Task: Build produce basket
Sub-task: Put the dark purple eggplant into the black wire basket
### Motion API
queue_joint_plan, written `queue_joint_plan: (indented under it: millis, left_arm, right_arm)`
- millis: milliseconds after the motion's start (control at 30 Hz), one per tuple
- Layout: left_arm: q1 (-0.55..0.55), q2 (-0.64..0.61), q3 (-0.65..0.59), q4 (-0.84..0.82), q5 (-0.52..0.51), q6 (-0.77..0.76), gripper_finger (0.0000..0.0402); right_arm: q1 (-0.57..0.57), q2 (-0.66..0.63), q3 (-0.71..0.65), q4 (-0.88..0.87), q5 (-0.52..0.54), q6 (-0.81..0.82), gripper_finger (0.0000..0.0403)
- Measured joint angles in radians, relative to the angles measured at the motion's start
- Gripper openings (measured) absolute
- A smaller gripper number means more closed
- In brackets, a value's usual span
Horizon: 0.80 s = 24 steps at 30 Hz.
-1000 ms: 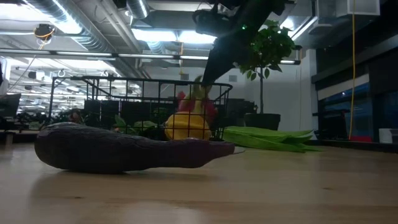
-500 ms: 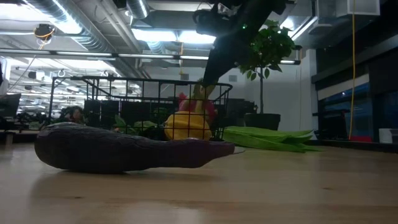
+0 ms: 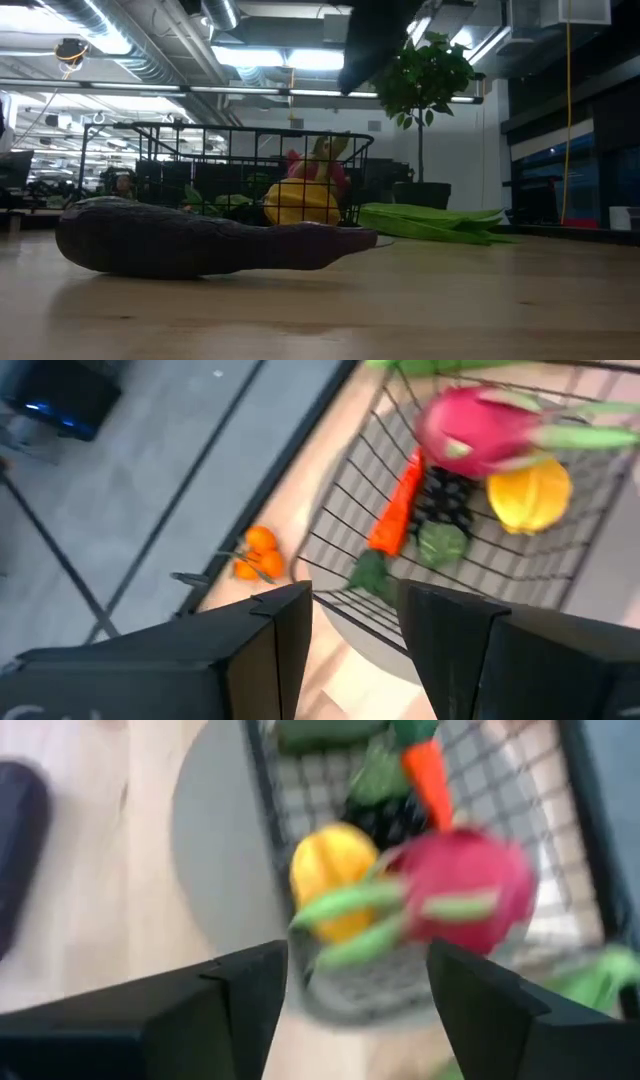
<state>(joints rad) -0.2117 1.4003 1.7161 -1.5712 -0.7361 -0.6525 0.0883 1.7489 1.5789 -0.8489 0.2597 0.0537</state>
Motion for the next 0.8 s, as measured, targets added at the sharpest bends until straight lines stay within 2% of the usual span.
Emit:
queue_joint_plan:
  millis: [200, 400, 467, 600, 667, 800]
  left_arm:
    - [-0.035, 0.000, -0.044, 0.001, 0.138, -0.031, 0.0137]
    - [-0.073, 0.001, -0.138, 0.000, 0.220, -0.137, 0.0136]
    - [-0.086, 0.001, -0.158, 0.000, 0.233, -0.171, 0.0136]
    - [-0.102, 0.001, -0.184, 0.001, 0.234, -0.225, 0.0136]
    - [-0.104, 0.001, -0.187, 0.001, 0.234, -0.253, 0.0136]
    - [-0.105, -0.019, -0.188, 0.001, 0.232, -0.260, 0.0136]
  right_arm:
    - [0.036, 0.000, 0.047, -0.380, 0.000, 0.115, 0.0227]
    - [0.074, -0.001, -0.036, -0.713, -0.001, 0.262, 0.0227]
    - [0.096, -0.018, -0.092, -0.718, -0.004, 0.308, 0.0227]
    - [0.154, -0.141, -0.243, -0.659, -0.093, 0.340, 0.0227]
    - [0.196, -0.226, -0.336, -0.654, -0.104, 0.399, 0.0227]
    - [0.296, -0.466, -0.499, -0.566, -0.111, 0.624, 0.0227]
